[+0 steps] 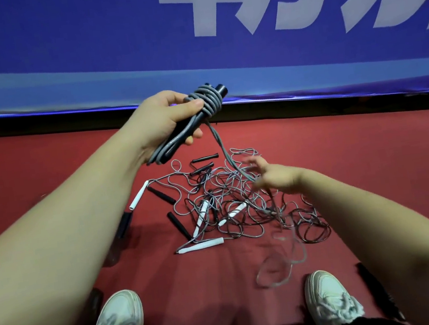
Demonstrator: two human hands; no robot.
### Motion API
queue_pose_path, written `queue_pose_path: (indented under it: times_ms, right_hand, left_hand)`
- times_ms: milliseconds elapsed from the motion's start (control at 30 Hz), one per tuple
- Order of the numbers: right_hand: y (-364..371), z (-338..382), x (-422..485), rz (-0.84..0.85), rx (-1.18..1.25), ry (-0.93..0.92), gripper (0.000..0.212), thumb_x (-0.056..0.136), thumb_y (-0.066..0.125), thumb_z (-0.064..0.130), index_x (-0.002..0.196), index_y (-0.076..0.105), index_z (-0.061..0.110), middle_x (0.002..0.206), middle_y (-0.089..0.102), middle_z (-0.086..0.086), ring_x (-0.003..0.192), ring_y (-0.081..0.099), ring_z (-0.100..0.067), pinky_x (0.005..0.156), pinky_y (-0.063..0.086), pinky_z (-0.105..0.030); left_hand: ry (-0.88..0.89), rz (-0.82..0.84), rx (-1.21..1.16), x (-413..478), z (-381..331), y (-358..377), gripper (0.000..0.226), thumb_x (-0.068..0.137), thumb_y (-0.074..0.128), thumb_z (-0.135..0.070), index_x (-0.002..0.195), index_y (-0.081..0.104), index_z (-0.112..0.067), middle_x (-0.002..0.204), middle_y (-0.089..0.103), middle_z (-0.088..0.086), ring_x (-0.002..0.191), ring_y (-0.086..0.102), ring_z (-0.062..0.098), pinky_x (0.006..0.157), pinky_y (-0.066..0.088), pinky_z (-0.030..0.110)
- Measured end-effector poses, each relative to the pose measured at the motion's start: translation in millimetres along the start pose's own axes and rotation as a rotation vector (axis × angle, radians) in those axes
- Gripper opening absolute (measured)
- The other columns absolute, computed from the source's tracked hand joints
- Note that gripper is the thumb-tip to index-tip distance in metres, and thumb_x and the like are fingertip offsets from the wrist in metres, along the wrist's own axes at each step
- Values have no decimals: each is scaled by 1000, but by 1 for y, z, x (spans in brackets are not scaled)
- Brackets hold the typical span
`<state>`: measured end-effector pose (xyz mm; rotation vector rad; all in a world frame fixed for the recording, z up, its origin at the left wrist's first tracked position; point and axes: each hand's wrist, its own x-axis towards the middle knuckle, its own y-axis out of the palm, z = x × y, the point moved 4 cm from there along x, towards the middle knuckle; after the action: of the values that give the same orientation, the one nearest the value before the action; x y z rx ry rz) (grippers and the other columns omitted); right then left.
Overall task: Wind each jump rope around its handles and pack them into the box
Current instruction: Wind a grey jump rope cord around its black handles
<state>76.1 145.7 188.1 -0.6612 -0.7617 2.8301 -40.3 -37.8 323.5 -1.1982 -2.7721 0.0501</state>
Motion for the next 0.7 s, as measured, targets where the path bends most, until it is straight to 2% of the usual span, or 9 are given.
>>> queue_pose_path:
  times_ms: [100, 200, 233, 300, 333, 500, 533, 600, 700]
  right_hand:
    - [12, 55, -4, 88, 360, -300, 64, 75, 52, -4, 130, 31, 22, 129, 49, -4, 120, 47, -14, 85, 43, -20]
    - [22, 81, -5, -61, 478, -402, 26, 92, 55, 13, 115, 45, 16, 87, 61, 0, 78, 61, -9, 73, 48, -22]
    - [23, 87, -8, -154, 434, -435, 8, 98, 48, 19, 105, 50, 16, 73, 55, 3, 60, 54, -7, 61, 45, -21]
    - [20, 89, -9, -239, 387, -485, 25, 102, 38, 25, 82, 52, 16, 54, 38, 8, 43, 31, -5, 44, 27, -18]
    - [18, 90, -9, -186, 421, -475, 33, 102, 35, 26, 74, 50, 15, 49, 32, 10, 41, 23, -5, 41, 21, -17]
    - [14, 86, -18, 420, 813, -115, 45, 92, 33, 37, 54, 51, 18, 44, 15, 10, 34, 11, -6, 35, 12, -17]
    - [15, 82, -17, 411, 800, -90, 44, 91, 34, 37, 58, 54, 18, 44, 20, 9, 32, 14, -4, 36, 13, -16]
    - [10, 77, -11, 205, 629, -133, 38, 97, 34, 38, 76, 56, 15, 55, 39, 4, 34, 22, -2, 36, 16, -14]
    - [1, 87, -13, -94, 471, -386, 20, 99, 42, 36, 87, 45, 21, 74, 48, 0, 45, 24, -8, 42, 19, -18]
  left_hand:
    - [-10, 23, 19, 0, 5, 7, 10, 91, 60, -15, 90, 52, -8, 57, 65, 1, 51, 63, 14, 42, 48, 22]
    - [-9, 13, 17, 1, 6, 8, 10, 91, 60, -15, 89, 52, -10, 58, 66, 2, 50, 63, 15, 42, 48, 22]
    - [-4, 1, 23, 1, 5, 6, 10, 91, 61, -15, 90, 51, -11, 58, 66, 3, 50, 63, 15, 43, 49, 23]
    - [7, -22, 54, 0, 2, 0, 12, 90, 62, -16, 92, 51, -13, 58, 67, 3, 50, 63, 17, 44, 49, 23]
    - [9, -23, 67, -1, 0, -2, 12, 90, 62, -17, 93, 51, -14, 58, 67, 3, 50, 64, 17, 44, 49, 23]
    - [-15, 72, 57, -7, -1, 3, 10, 91, 60, -17, 95, 53, -11, 59, 66, 4, 51, 62, 16, 44, 49, 23]
    - [-25, 84, 30, -7, -1, 6, 9, 91, 60, -17, 94, 55, -11, 60, 66, 4, 53, 62, 16, 44, 48, 22]
    - [-53, 73, -28, -6, -1, 8, 8, 91, 59, -16, 92, 56, -9, 60, 66, 1, 53, 63, 14, 42, 48, 21]
    - [-89, 30, -66, -4, 0, 1, 8, 93, 57, -16, 93, 55, -8, 57, 65, -1, 51, 63, 11, 41, 48, 20]
